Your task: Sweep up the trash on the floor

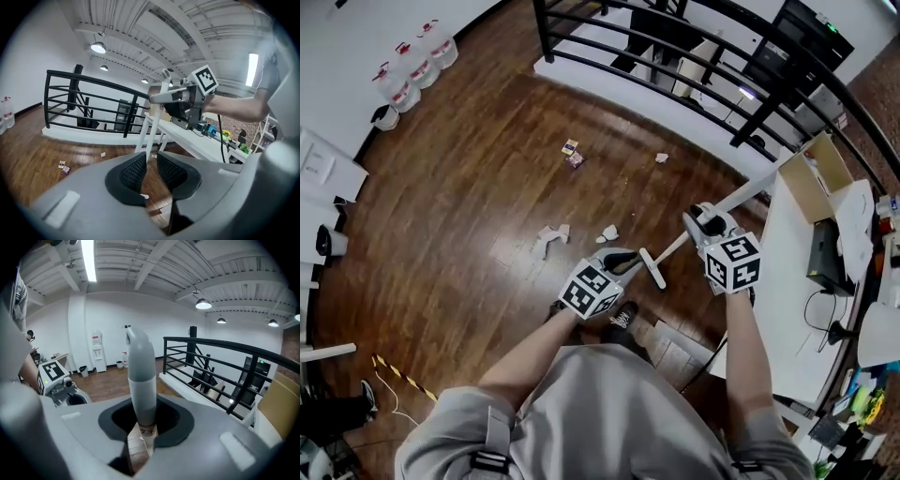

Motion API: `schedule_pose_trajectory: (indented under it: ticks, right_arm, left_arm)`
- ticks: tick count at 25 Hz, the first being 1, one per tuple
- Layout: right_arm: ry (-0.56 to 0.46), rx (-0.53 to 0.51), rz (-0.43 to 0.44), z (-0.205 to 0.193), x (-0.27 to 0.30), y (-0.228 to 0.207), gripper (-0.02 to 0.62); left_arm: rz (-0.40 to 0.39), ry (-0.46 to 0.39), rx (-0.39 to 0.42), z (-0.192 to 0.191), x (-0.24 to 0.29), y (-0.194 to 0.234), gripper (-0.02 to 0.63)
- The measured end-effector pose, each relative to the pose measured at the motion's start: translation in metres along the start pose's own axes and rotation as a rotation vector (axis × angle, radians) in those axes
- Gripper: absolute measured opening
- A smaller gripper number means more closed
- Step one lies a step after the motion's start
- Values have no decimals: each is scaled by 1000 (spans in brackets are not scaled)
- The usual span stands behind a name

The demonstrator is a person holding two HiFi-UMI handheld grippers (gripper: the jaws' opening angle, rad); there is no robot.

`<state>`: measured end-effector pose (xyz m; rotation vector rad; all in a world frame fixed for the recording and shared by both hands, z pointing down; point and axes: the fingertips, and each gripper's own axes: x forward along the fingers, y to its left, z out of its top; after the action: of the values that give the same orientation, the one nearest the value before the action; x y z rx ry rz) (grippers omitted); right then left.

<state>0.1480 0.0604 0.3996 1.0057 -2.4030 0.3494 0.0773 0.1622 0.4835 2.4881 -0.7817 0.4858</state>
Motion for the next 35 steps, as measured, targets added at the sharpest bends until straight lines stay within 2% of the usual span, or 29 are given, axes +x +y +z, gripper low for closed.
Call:
schedule_pose_trajectory:
  ticks: [5,11,22,25,31,35]
  right_arm:
    - [-14,0,54,28,-5,63,69]
    - [-79,13,149,67,-4,132,69]
    - [-167,-14,400,128,37,273,69]
    - [-157,-35,453,131,54,304,69]
    - [-94,-62,534,118,99,357,70]
    - [-53,-40,539,98,137,363,71]
  left_arm:
    - [-21,18,-9,-30,-13,4,107]
    - [6,37,-7,-55,-30,25,153]
    - [227,-25,-62,-80,-119,119,194]
    - [263,-27,-81,-96,-147,135,149]
    - [335,-3,-121,-142,-191,173,144]
    - [373,16,-147,-175,-195,207,150]
